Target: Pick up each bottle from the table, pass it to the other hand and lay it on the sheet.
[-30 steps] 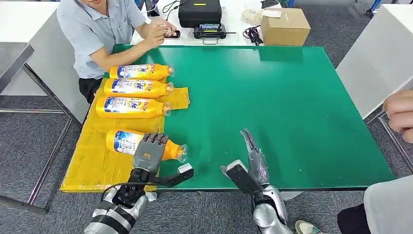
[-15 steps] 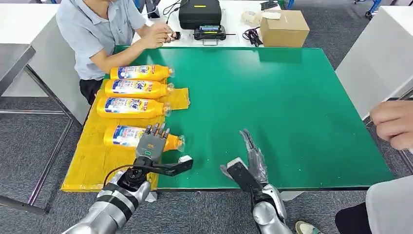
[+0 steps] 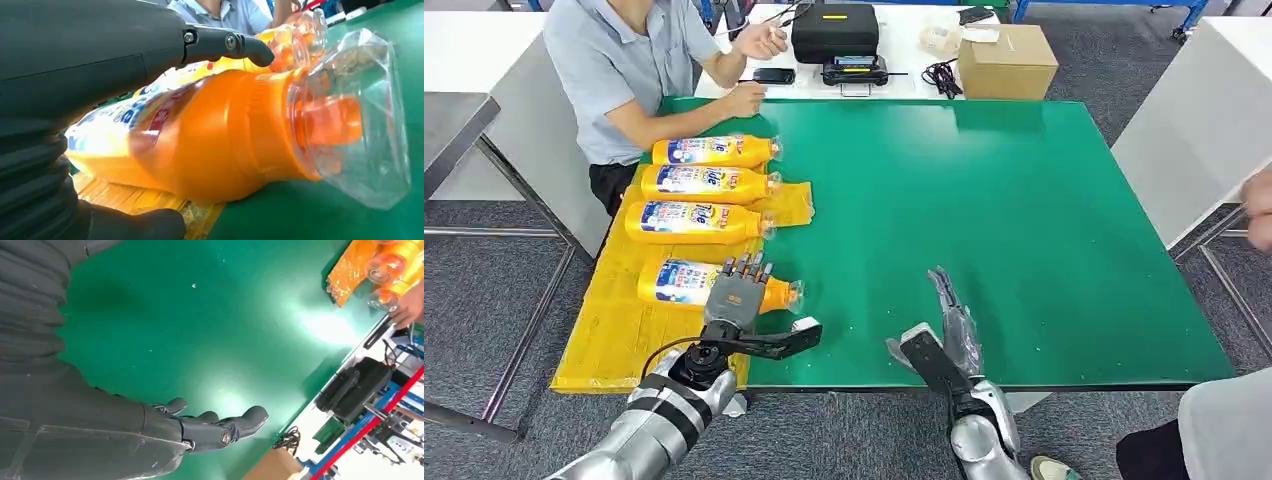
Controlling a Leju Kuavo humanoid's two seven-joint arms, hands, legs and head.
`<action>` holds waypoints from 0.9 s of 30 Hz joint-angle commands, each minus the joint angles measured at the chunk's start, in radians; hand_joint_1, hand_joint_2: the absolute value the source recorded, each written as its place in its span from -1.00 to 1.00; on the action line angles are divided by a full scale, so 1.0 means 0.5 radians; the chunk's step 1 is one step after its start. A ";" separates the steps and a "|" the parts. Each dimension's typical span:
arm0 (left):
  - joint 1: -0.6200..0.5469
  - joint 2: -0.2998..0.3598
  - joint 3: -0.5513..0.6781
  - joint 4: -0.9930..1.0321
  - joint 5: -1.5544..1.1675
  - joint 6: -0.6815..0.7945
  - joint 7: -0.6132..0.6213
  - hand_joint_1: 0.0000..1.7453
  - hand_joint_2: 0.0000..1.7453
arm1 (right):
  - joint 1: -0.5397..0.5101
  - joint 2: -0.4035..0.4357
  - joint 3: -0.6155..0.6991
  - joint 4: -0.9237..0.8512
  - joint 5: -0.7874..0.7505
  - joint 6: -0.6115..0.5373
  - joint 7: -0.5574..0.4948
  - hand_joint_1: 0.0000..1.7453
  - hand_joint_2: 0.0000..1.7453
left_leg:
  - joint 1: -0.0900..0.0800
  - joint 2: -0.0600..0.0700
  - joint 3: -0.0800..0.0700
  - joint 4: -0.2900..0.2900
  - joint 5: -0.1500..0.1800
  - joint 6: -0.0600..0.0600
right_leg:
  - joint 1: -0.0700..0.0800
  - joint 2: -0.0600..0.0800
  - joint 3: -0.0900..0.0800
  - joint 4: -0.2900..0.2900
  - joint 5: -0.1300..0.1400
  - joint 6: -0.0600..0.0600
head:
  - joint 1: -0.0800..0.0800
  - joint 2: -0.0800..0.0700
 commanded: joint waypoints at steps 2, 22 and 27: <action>0.250 -0.001 -0.078 -0.336 0.000 0.126 -0.078 -1.00 1.00 | 0.101 0.011 -0.092 -0.088 -0.049 0.014 -0.036 -1.00 1.00 | 0.002 0.003 0.003 -0.001 -0.003 -0.004 | 0.002 0.002 0.002 -0.002 -0.002 -0.005 | 0.000 0.000; 0.817 0.121 -0.340 -1.332 0.185 0.590 -0.384 -1.00 1.00 | 0.324 0.171 -0.206 -0.421 -0.663 0.143 -0.137 -1.00 1.00 | 0.003 0.007 -0.016 0.002 -0.007 -0.006 | 0.004 0.005 -0.019 0.002 -0.005 -0.007 | 0.001 0.000; 0.901 0.098 -0.389 -1.495 0.837 0.599 -0.745 -1.00 1.00 | 0.402 0.156 -0.099 -0.670 -0.717 0.091 -0.299 -1.00 1.00 | 0.000 0.003 -0.024 0.001 -0.004 -0.003 | 0.001 0.002 -0.027 0.002 -0.003 -0.004 | 0.000 0.000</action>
